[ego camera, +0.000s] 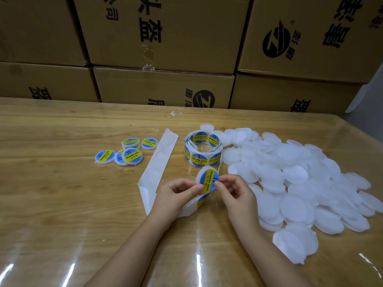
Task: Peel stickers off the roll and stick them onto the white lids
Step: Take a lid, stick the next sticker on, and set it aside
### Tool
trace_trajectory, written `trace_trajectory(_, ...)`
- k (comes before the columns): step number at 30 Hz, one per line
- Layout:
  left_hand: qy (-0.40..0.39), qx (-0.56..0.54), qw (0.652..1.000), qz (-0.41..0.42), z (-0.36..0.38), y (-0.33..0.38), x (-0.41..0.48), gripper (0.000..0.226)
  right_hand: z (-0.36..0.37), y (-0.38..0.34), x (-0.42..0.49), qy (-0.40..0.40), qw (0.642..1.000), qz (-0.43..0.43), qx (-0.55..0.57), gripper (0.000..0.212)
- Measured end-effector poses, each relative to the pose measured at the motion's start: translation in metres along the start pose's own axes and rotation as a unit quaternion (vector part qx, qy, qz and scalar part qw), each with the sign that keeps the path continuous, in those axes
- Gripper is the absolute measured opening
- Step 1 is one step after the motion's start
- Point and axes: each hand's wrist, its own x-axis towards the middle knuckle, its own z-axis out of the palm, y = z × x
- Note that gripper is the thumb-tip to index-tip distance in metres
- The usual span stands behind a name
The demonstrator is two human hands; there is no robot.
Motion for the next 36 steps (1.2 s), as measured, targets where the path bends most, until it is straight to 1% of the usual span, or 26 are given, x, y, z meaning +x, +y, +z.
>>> trace_trajectory(4, -0.004, -0.012, 1.0, 0.001, 0.0, 0.0, 0.0, 0.017, 0.003, 0.001, -0.002, 0.018, 0.998, -0.035, -0.053, 0.02)
trace_trajectory(7, -0.008, -0.024, 1.0, 0.002, -0.003, -0.001, 0.001, 0.024, 0.005, 0.002, -0.003, 0.024, 0.996, -0.05, -0.064, 0.029)
trace_trajectory(9, -0.005, -0.025, 1.0, -0.012, -0.007, -0.003, 0.003, 0.029, 0.004, 0.002, -0.001, 0.024, 0.997, -0.052, -0.047, 0.03)
trace_trajectory(13, -0.004, -0.018, 1.0, -0.024, -0.009, -0.007, 0.006, 0.024, 0.006, -0.001, -0.004, -0.01, 0.997, -0.065, -0.039, 0.025)
trace_trajectory(18, -0.026, -0.014, 1.0, -0.01, -0.009, -0.009, 0.006, 0.025, 0.008, -0.005, -0.007, -0.035, 0.996, -0.07, -0.036, 0.033)
trace_trajectory(21, -0.025, -0.018, 0.999, -0.016, -0.009, -0.01, 0.007, 0.031, 0.007, -0.007, -0.008, -0.044, 0.995, -0.082, -0.029, 0.031)
trace_trajectory(25, -0.025, -0.038, 0.999, -0.013, -0.011, -0.012, 0.009, 0.031, 0.007, -0.009, -0.009, -0.04, 0.995, -0.094, -0.017, 0.026)
trace_trajectory(27, -0.03, -0.044, 0.998, -0.013, -0.011, -0.012, 0.009, 0.035, 0.006, -0.009, -0.009, -0.037, 0.995, -0.096, -0.008, 0.023)
trace_trajectory(32, -0.06, -0.062, 0.996, -0.023, -0.01, -0.01, 0.007, 0.028, 0.006, -0.005, -0.008, -0.028, 0.996, -0.09, -0.003, 0.019)
trace_trajectory(36, -0.061, -0.07, 0.995, -0.024, -0.008, -0.009, 0.008, 0.036, 0.005, -0.003, -0.007, -0.03, 0.997, -0.076, 0.006, 0.017)
